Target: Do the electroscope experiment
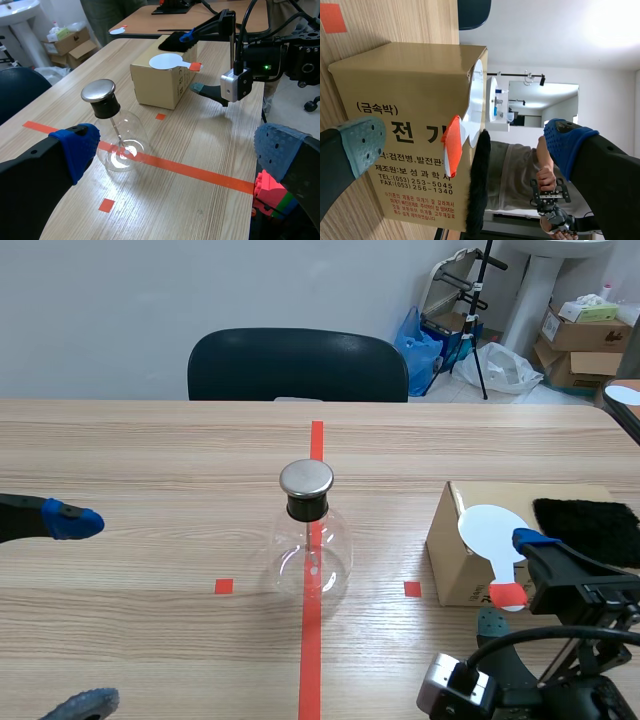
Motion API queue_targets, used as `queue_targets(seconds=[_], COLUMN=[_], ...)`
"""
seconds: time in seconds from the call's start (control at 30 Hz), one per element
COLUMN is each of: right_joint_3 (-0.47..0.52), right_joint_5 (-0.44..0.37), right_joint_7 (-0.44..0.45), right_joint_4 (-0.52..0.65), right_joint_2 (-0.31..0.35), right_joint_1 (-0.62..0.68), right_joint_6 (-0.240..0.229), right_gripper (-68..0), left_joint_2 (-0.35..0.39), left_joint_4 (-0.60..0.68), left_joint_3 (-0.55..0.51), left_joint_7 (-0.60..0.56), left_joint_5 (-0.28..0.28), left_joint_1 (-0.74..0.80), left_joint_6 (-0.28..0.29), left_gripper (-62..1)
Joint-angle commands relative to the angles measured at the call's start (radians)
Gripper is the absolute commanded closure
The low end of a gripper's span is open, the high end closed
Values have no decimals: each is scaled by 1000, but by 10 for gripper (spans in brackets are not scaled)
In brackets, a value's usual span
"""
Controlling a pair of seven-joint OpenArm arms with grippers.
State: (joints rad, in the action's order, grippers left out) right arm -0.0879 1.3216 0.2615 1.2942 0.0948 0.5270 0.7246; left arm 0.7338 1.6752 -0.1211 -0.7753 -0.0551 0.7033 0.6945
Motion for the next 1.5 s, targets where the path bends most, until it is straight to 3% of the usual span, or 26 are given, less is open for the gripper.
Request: queue_targets(seconds=[0.0,0.2,0.53,0.67,0.77,0.87,1.0,1.1,1.17,1.27,1.47], right_joint_3=[5,17,80,96,95,95,96,98,100,100,100], right_joint_5=[23,38,-63,-188,-316,-453,-645,-809,-908,-1027,-1241], right_joint_7=[-1,-47,-56,-44,-7,51,60,59,60,60,59], right_joint_4=[23,101,307,356,389,420,484,544,584,639,703], right_joint_2=[19,24,24,51,91,137,202,251,278,320,380], right_joint_1=[0,103,301,356,376,384,384,381,373,361,308], right_joint_6=[58,58,58,58,58,58,-50,-147,-221,-317,-480], right_gripper=[-679,-679,-679,-679,-679,-679,-679,-679,-679,-679,-679], left_joint_2=[-6,-6,-11,-64,-128,-209,-323,-378,-381,-381,-381], left_joint_4=[2,2,2,41,116,220,367,435,460,474,475], left_joint_3=[6,6,6,6,5,-5,-1,-1,7,31,78], left_joint_7=[-13,-13,-3,143,259,373,568,694,724,734,841], left_joint_5=[14,14,39,149,174,175,177,251,295,299,300], left_joint_1=[-5,-5,1,44,81,115,133,130,130,115,45], left_joint_6=[2,2,2,2,-6,-76,-106,-140,-190,-289,-423], left_gripper=[-623,-623,-623,-623,-623,-623,-623,-623,-623,-623,-623])
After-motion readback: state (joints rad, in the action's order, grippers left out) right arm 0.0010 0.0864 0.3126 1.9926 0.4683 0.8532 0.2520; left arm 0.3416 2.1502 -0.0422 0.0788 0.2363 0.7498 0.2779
